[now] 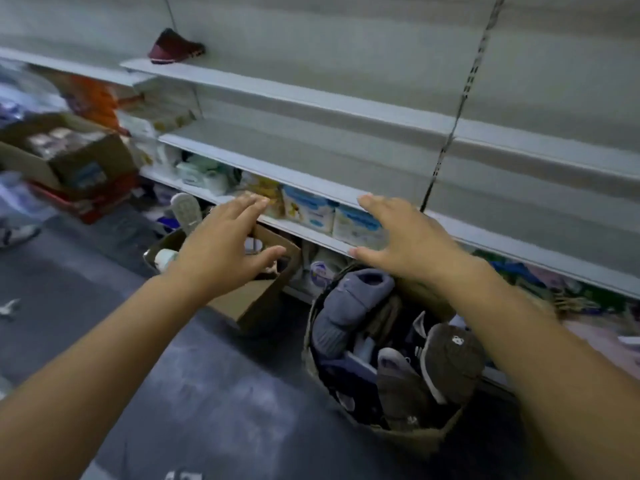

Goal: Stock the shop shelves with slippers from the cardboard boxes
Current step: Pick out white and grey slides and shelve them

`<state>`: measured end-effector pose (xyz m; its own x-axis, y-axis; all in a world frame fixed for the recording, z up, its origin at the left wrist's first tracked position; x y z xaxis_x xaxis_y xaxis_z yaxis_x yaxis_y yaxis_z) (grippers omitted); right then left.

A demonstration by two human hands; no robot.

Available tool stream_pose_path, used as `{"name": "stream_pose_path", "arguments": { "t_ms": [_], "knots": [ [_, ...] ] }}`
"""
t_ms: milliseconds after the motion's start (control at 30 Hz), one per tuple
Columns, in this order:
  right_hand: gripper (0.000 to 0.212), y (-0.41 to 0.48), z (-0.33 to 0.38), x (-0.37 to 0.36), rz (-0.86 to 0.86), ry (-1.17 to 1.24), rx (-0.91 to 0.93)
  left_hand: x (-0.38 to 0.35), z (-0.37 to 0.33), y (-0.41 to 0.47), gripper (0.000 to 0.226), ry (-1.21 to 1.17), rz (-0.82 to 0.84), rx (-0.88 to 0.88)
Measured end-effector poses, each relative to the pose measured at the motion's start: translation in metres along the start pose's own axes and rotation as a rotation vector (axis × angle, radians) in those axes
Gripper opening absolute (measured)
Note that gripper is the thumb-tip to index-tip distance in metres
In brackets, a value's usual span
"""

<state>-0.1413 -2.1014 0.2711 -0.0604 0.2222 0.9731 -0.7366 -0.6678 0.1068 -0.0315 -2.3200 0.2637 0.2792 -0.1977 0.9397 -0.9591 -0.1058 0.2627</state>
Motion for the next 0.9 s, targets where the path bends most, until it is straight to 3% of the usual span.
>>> {"name": "stream_pose_path", "arguments": {
  "t_ms": [333, 567, 900],
  "knots": [
    [0.089, 0.112, 0.106, -0.105, 0.137, 0.048, 0.077, -0.008, 0.189, -0.035, 0.082, 0.067, 0.08, 0.23],
    [0.088, 0.185, 0.12, -0.18, 0.227, -0.003, 0.108, -0.041, 0.27, -0.029, 0.081, 0.096, 0.168, 0.317],
    [0.082, 0.315, 0.129, -0.258, 0.37, 0.166, 0.072, -0.095, 0.374, 0.02, 0.079, 0.056, 0.273, 0.501]
  ]
}}
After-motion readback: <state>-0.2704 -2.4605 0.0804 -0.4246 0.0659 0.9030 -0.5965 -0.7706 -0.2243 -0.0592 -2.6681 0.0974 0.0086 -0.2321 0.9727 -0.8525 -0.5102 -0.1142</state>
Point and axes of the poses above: each hand's wrist, its own y-axis towards the middle knuckle, its own x-axis out of the back of the hand, z = x × y, the point moved 8 cm from there along y, towards the middle knuckle, and after that the axes turned 2 degrees about -x, right-handed, at the moved point
